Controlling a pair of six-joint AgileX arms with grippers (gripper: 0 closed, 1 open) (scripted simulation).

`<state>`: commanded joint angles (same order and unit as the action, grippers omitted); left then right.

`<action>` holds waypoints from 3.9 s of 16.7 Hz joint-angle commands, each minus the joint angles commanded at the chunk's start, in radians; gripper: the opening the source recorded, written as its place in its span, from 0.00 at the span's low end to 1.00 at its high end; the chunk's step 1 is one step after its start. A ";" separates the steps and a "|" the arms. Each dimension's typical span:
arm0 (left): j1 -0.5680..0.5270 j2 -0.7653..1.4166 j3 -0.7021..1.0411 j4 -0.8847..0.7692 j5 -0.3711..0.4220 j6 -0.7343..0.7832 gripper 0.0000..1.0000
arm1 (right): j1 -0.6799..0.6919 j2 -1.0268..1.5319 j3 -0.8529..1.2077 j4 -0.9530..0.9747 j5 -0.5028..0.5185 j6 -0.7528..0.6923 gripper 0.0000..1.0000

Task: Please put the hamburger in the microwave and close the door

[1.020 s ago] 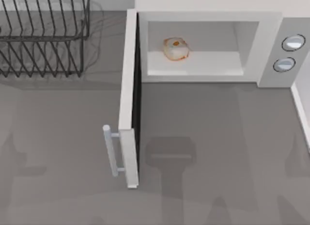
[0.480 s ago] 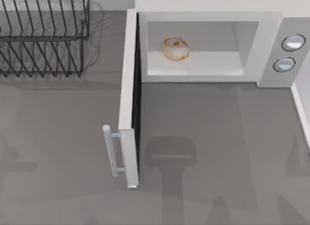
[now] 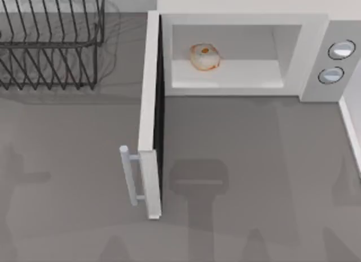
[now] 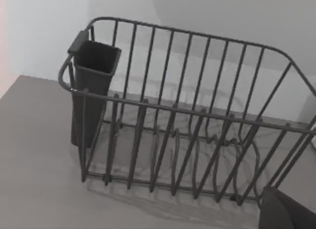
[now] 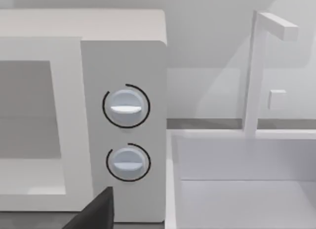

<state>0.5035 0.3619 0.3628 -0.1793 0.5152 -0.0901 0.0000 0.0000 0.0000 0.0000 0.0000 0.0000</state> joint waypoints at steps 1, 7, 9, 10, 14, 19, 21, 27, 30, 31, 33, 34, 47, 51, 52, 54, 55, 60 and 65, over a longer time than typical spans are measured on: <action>-0.067 0.056 0.038 -0.029 -0.056 -0.029 0.00 | 0.000 0.000 0.000 0.000 0.000 0.000 1.00; -0.593 0.417 0.262 -0.219 -0.469 -0.218 0.00 | 0.000 0.000 0.000 0.000 0.000 0.000 1.00; -0.767 0.521 0.319 -0.275 -0.608 -0.265 0.00 | 0.000 0.000 0.000 0.000 0.000 0.000 1.00; -0.845 0.566 0.344 -0.301 -0.672 -0.284 0.00 | 0.000 0.000 0.000 0.000 0.000 0.000 1.00; -1.050 0.695 0.408 -0.373 -0.864 -0.325 0.00 | 0.000 0.000 0.000 0.000 0.000 0.000 1.00; -1.092 0.723 0.420 -0.388 -0.905 -0.330 0.00 | 0.000 0.000 0.000 0.000 0.000 0.000 1.00; -1.088 0.719 0.417 -0.386 -0.902 -0.330 0.00 | 0.000 0.000 0.000 0.000 0.000 0.000 1.00; -1.089 0.779 0.299 -0.229 -0.903 -0.329 0.00 | 0.000 0.000 0.000 0.000 0.000 0.000 1.00; -1.089 0.813 0.213 -0.063 -0.902 -0.327 0.00 | 0.000 0.000 0.000 0.000 0.000 0.000 1.00; -1.089 0.826 0.181 -0.012 -0.902 -0.327 0.00 | 0.000 0.000 0.000 0.000 0.000 0.000 1.00; -1.088 0.853 0.120 0.064 -0.902 -0.325 0.00 | 0.000 0.000 0.000 0.000 0.000 0.000 1.00; -1.087 0.864 0.099 0.086 -0.902 -0.324 0.00 | 0.000 0.000 0.000 0.000 0.000 0.000 1.00; -1.331 1.039 0.322 0.050 -1.015 -0.477 0.00 | 0.000 0.000 0.000 0.000 0.000 0.000 1.00; -1.436 1.144 0.418 0.031 -1.094 -0.571 0.00 | 0.000 0.000 0.000 0.000 0.000 0.000 1.00; -1.441 1.149 0.422 0.029 -1.098 -0.574 0.00 | 0.000 0.000 0.000 0.000 0.000 0.000 1.00; -1.441 1.149 0.422 0.029 -1.098 -0.574 0.00 | 0.000 0.000 0.000 0.000 0.000 0.000 1.00; -1.438 1.145 0.418 0.030 -1.093 -0.573 0.00 | 0.000 0.000 0.000 0.000 0.000 0.000 1.00; -1.510 1.258 0.538 -0.029 -1.136 -0.642 0.00 | 0.000 0.000 0.000 0.000 0.000 0.000 1.00; -1.592 1.440 0.767 -0.103 -1.182 -0.723 0.00 | 0.000 0.000 0.000 0.000 0.000 0.000 1.00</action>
<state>-1.0889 1.8022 1.1294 -0.2825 -0.6672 -0.8130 0.0000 0.0000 0.0000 0.0000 0.0000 0.0000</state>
